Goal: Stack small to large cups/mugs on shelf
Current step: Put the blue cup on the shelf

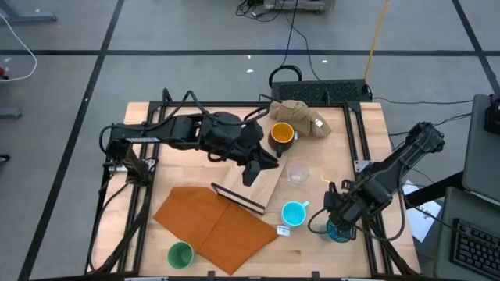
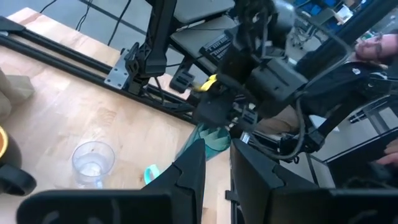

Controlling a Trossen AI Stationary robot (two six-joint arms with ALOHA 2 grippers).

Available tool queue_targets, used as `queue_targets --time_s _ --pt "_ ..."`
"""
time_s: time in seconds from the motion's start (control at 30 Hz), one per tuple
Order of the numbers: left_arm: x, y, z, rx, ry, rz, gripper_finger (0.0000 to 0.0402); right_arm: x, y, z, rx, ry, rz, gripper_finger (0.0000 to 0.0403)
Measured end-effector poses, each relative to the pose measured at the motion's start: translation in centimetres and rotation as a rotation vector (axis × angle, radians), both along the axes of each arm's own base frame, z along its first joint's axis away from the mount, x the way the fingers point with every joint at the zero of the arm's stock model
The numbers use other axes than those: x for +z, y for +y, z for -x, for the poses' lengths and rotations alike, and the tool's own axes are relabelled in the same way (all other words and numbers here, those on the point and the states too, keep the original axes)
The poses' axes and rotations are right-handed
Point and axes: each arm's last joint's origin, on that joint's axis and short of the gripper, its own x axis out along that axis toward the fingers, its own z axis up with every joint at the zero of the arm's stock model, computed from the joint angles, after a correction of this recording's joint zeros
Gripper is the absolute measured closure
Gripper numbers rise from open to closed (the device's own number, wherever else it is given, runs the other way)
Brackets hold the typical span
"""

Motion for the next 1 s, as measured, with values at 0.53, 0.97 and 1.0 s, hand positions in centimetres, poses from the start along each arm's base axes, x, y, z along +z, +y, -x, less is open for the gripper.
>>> queue_targets --time_s 0.53,0.97,1.0 --pt "0.1 -0.3 0.0 -0.009 -0.013 -0.001 0.0325 -1.3 0.0 0.1 0.014 0.013 -0.025 0.0356" --pt "0.1 -0.3 0.0 -0.008 -0.013 0.002 0.0325 -0.6 -0.2 0.4 0.008 -0.031 -0.057 0.04" --pt "0.1 -0.3 0.0 -0.008 -0.013 0.002 0.0325 -0.3 -0.4 0.5 0.0 -0.042 -0.062 0.04"
